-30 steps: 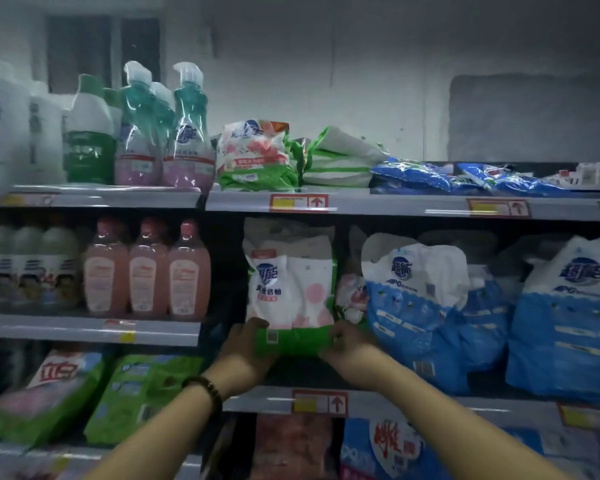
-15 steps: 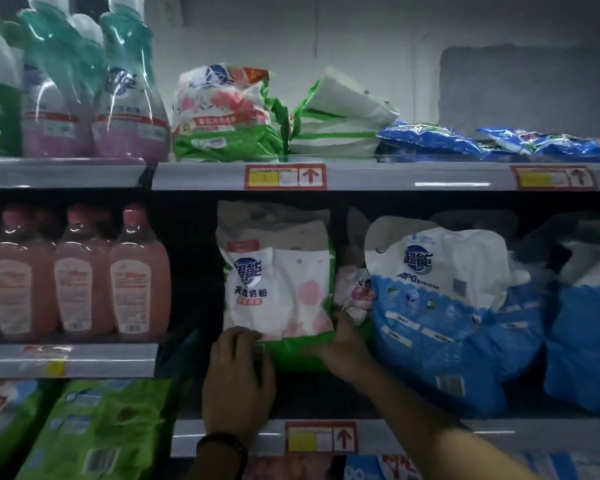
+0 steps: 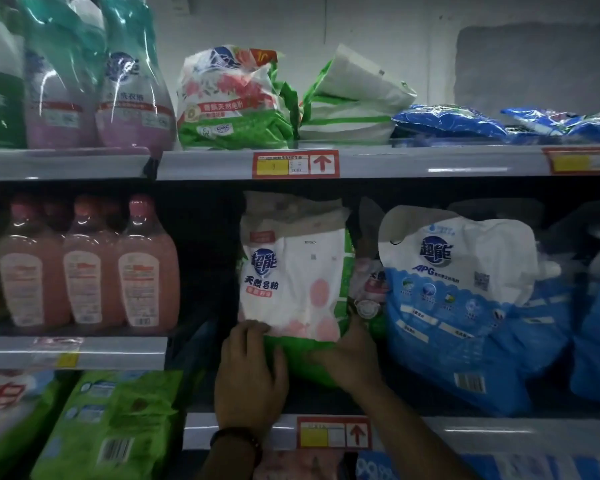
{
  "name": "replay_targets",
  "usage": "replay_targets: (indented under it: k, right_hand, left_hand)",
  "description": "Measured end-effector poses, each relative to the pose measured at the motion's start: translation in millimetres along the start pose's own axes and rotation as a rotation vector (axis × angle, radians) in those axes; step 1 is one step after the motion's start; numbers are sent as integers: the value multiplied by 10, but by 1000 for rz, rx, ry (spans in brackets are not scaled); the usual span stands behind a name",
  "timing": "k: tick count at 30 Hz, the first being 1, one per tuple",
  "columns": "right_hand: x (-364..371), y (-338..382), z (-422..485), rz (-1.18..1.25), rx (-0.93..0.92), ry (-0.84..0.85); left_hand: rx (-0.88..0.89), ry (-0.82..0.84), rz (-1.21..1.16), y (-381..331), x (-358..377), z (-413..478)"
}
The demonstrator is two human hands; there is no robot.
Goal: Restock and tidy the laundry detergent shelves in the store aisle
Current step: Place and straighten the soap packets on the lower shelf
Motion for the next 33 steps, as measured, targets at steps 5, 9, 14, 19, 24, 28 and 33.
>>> replay_targets:
  k: [5,9,14,19,24,28,33]
  right_hand:
    - [235,144,-476,-502,104,-315]
    - [387,206,-614,-528,-90,-268]
    - [318,173,-703,-444,-206,-74]
    - [292,185,-703,-436,-245,-134]
    - [423,220,-808,-417,-282,-224]
    - [590,250,-838,-464,-319,-98]
    - [364,276,-875,-315,-371,54]
  left_hand:
    - [36,-1,-37,-5,-18,-6]
    - [3,-12,-161,82,-28,-34]
    - [-16,17,-231,121,-5,-40]
    - [-33,72,-340,97,-143,-63]
    - [-202,304,-607,-289,-105,72]
    - [-266,158,-590,-324,-175,157]
    - [-173,122,-682,-230,-344,104]
Point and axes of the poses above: each hand's wrist, its own z-axis towards the middle knuckle, its own x-axis out of the palm, y = z × x, the point moved 6 cm from there along z, towards the middle knuckle, and after that the axes turned 15 degrees about y, right-handed, at the moved point
